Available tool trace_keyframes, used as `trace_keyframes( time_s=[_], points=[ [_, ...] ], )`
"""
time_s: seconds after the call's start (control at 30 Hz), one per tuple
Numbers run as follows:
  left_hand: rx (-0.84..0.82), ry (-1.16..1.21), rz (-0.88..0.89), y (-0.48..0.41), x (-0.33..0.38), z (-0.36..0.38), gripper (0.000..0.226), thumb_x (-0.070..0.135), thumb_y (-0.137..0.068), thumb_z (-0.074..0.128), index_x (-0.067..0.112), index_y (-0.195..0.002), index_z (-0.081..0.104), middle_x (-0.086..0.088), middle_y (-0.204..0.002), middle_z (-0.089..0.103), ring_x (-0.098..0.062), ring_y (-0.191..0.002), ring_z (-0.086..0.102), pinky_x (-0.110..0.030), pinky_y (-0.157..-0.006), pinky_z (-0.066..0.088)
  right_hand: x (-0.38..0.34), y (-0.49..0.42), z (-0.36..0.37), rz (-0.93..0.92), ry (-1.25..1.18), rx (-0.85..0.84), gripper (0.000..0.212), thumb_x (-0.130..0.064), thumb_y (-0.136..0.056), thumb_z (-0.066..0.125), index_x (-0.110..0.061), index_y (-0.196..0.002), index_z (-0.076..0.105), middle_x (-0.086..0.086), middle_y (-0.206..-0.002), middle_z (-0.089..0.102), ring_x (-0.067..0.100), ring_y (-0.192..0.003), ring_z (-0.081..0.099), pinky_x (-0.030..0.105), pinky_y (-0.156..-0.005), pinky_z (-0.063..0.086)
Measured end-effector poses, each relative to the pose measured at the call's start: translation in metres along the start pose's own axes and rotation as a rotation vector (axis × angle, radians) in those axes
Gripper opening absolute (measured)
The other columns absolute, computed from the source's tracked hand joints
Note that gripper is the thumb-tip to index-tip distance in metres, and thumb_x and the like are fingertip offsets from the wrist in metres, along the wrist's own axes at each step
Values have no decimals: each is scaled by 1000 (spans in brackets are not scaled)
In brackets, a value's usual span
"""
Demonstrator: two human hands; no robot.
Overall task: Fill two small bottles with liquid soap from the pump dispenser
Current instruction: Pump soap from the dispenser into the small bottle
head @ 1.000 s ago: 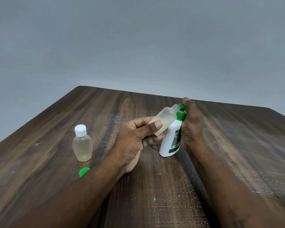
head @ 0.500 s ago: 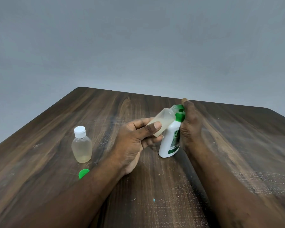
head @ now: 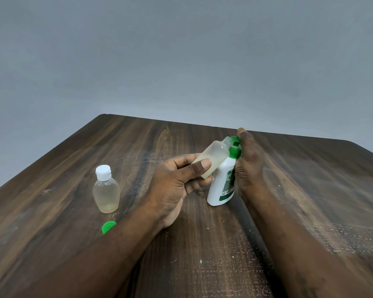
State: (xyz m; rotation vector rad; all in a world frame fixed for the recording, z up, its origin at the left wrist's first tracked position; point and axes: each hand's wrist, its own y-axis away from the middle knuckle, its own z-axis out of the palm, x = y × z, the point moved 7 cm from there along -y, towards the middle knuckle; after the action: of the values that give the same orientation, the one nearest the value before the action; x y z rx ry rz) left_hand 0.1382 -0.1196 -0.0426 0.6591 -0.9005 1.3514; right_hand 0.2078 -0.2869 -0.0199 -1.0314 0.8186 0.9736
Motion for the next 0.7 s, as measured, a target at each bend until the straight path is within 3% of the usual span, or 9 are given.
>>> trace_keyframes(
  time_s=[0.17, 0.5, 0.7],
  points=[
    [-18, -28, 9, -1, 0, 1, 46, 23, -77, 79, 2, -118, 72, -17, -107, 78, -25, -89, 73, -32, -82, 62, 4, 0, 0, 14, -19, -7, 57, -77, -74, 74, -21, -63, 66, 3, -69, 62, 27, -68, 55, 49, -77, 40],
    [-2, -11, 2, 0, -1, 0, 41, 20, -76, 78, 2, -112, 74, -18, -106, 78, -21, -81, 75, -27, -73, 64, 2, 0, 0, 4, -9, -1, 43, -60, -79, 69, -26, -54, 67, -3, -60, 62, 22, -58, 56, 42, -69, 41],
    [-13, -51, 17, -2, 0, 1, 48, 25, -75, 80, 4, -117, 72, -17, -105, 79, -22, -85, 74, -31, -76, 62, 5, 0, 0, 33, -28, -12, 48, -71, -78, 70, -24, -64, 71, 1, -70, 66, 26, -68, 60, 49, -79, 43]
  ],
)
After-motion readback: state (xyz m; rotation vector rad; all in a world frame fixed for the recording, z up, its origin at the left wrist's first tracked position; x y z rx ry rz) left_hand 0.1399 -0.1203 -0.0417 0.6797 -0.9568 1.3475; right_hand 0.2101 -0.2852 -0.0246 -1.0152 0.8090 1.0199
